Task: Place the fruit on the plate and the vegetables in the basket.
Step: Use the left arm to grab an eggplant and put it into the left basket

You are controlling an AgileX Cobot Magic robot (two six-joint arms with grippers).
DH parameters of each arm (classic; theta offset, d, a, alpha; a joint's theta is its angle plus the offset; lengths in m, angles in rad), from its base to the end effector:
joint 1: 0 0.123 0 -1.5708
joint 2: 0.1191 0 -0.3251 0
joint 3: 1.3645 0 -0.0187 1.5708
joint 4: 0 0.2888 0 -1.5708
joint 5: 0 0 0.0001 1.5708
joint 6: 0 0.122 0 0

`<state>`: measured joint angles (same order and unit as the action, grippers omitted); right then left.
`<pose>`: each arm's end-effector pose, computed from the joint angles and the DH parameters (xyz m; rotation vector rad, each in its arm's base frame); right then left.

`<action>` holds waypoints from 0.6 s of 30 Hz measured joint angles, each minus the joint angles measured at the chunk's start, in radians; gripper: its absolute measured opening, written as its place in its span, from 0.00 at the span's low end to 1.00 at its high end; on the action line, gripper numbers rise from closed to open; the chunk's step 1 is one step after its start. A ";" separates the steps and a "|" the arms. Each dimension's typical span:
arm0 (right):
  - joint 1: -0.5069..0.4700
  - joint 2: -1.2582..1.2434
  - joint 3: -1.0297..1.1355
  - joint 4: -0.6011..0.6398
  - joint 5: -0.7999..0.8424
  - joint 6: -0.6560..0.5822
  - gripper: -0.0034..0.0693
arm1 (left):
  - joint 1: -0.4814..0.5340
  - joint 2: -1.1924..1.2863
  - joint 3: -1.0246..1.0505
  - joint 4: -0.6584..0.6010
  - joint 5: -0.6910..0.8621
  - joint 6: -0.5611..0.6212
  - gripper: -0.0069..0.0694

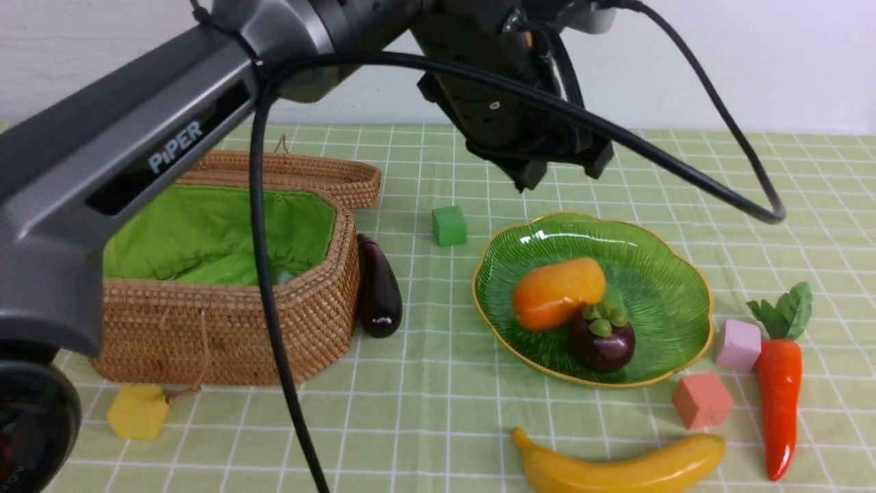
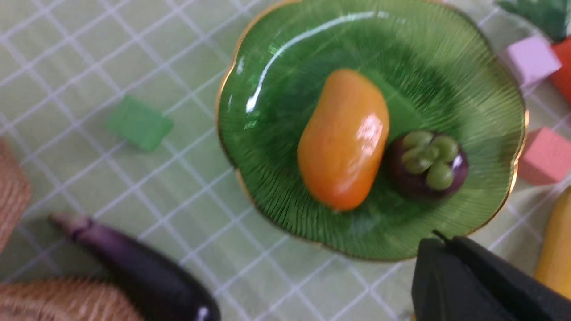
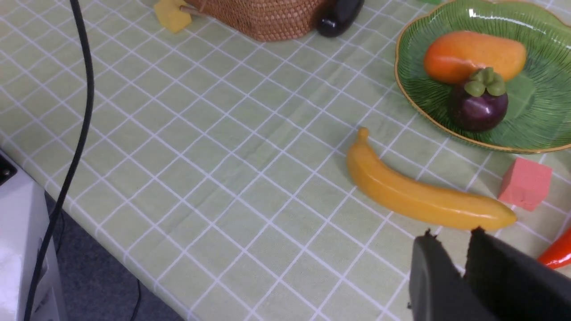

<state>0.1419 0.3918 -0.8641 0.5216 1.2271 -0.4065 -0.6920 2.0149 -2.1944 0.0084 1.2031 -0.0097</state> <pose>0.0304 0.0622 0.3884 -0.6476 2.0489 0.4904 0.4006 -0.3307 0.3937 0.8467 2.3832 -0.2749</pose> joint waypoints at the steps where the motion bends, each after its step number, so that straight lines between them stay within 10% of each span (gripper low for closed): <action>1: 0.000 0.000 0.000 0.001 0.000 0.000 0.22 | 0.000 0.001 0.001 0.029 0.029 -0.039 0.07; 14: 0.000 0.000 0.000 0.003 0.039 0.000 0.22 | -0.104 0.073 0.182 0.349 0.034 -0.318 0.09; 18: 0.000 0.000 0.000 0.003 0.039 0.000 0.22 | -0.049 0.144 0.184 0.396 0.033 -0.383 0.26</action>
<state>0.1419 0.3918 -0.8641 0.5247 1.2663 -0.4065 -0.7408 2.1589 -2.0101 0.4040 1.2362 -0.3931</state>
